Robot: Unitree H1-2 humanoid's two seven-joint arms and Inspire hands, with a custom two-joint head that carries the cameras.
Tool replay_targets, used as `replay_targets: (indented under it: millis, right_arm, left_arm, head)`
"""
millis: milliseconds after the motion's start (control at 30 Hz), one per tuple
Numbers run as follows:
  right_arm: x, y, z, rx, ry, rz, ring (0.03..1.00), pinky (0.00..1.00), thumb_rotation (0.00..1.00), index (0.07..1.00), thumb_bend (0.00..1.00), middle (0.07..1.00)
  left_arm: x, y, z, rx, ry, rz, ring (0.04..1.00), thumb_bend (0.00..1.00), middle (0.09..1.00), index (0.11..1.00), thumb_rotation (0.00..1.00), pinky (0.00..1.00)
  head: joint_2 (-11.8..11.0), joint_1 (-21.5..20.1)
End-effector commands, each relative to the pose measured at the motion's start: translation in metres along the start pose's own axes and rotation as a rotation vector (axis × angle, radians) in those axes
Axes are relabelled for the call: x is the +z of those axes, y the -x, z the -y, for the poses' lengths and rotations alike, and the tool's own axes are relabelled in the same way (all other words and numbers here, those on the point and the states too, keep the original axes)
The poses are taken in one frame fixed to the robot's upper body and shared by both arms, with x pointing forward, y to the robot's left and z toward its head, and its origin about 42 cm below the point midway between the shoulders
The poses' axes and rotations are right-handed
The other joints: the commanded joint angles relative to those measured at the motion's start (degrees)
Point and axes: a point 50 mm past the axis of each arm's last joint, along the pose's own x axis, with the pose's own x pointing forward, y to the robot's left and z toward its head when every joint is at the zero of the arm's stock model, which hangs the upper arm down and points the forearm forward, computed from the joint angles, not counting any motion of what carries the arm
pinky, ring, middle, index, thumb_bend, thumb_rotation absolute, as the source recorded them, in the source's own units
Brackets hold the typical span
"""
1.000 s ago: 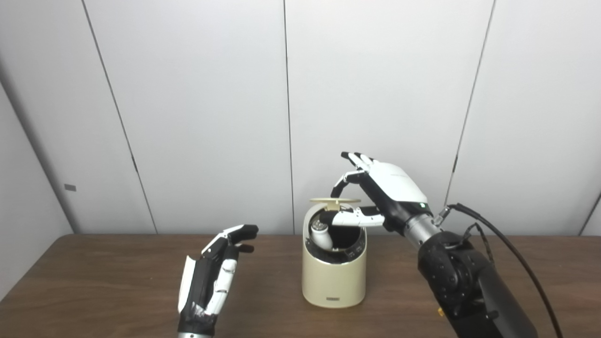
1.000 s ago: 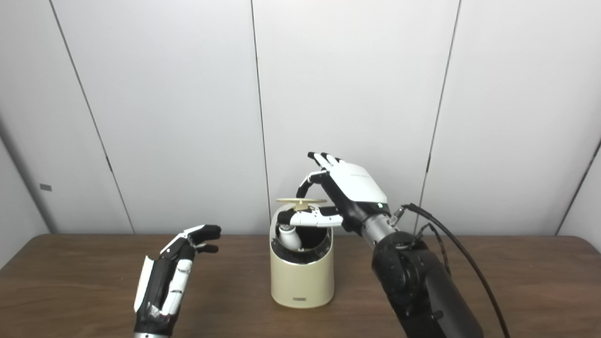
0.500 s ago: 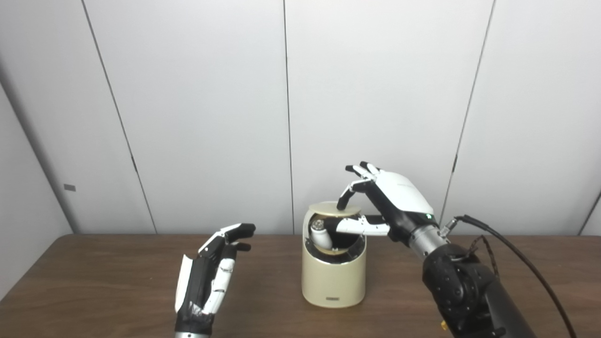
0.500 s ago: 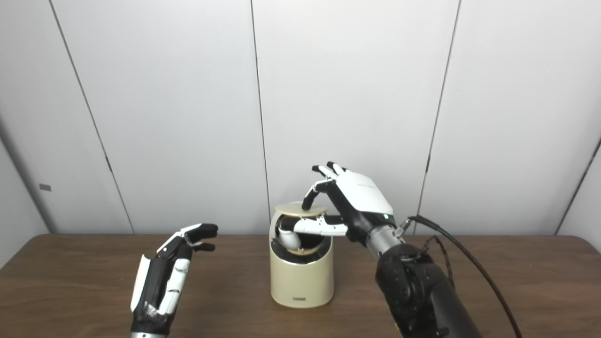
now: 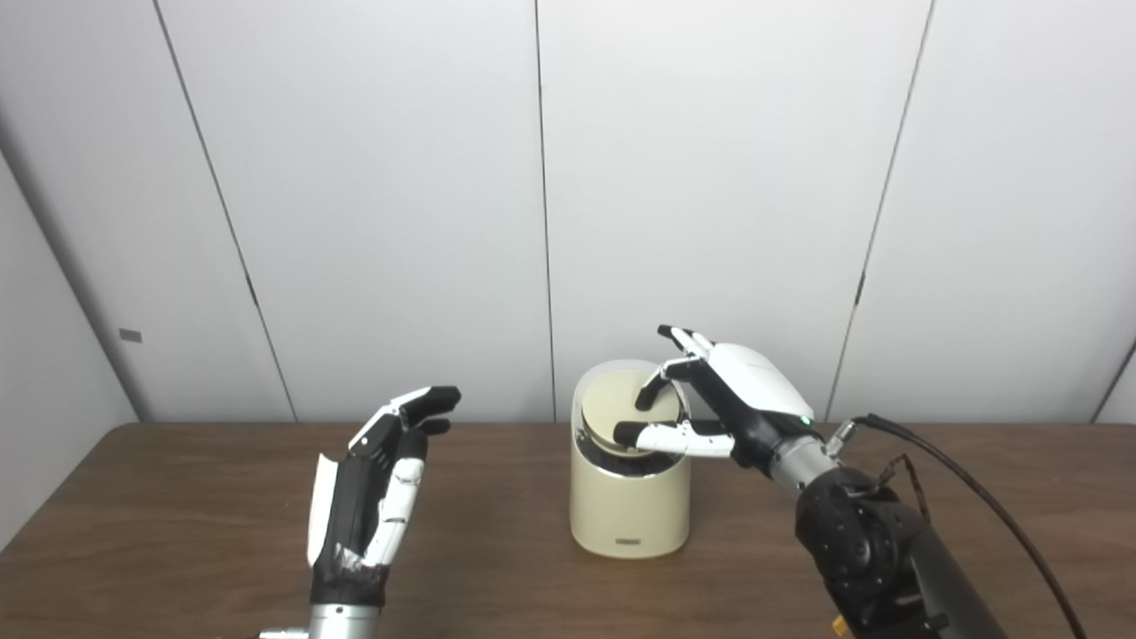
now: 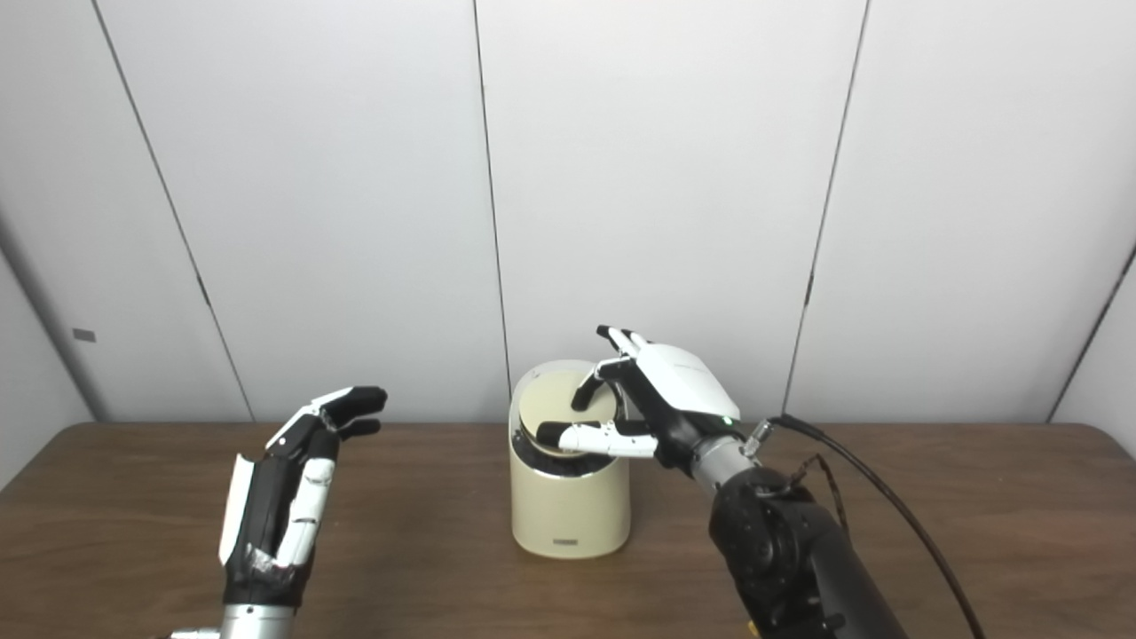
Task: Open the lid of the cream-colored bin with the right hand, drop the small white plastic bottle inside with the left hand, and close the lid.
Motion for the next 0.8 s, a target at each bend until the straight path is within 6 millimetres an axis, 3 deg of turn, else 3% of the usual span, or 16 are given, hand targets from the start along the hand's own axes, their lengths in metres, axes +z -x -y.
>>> replay_targets:
  millis: [0, 333, 767]
  right_arm:
    - [0.006, -0.004, 0.005, -0.017, -0.011, 0.029, 1.0, 1.0, 0.94, 0.602, 0.93, 0.992]
    - [0.008, 0.004, -0.007, 0.015, -0.006, 0.023, 1.0, 1.0, 0.96, 0.612, 0.92, 0.991]
    - [0.006, 0.001, -0.029, 0.058, 0.103, -0.023, 1.0, 1.0, 1.0, 0.628, 0.99, 0.992]
  left_arm:
    - [0.018, -0.012, -0.002, 0.012, -0.002, 0.073, 0.767, 0.51, 0.745, 0.718, 0.88, 0.72]
    - [0.032, -0.013, -0.003, 0.027, 0.012, 0.071, 0.755, 0.53, 0.739, 0.713, 0.88, 0.73]
    - [0.035, -0.015, -0.005, 0.039, 0.019, 0.055, 0.768, 0.57, 0.738, 0.708, 0.88, 0.76]
  head:
    - [0.36, 0.15]
    - [2.53, 0.96]
    - [3.14, 1.03]
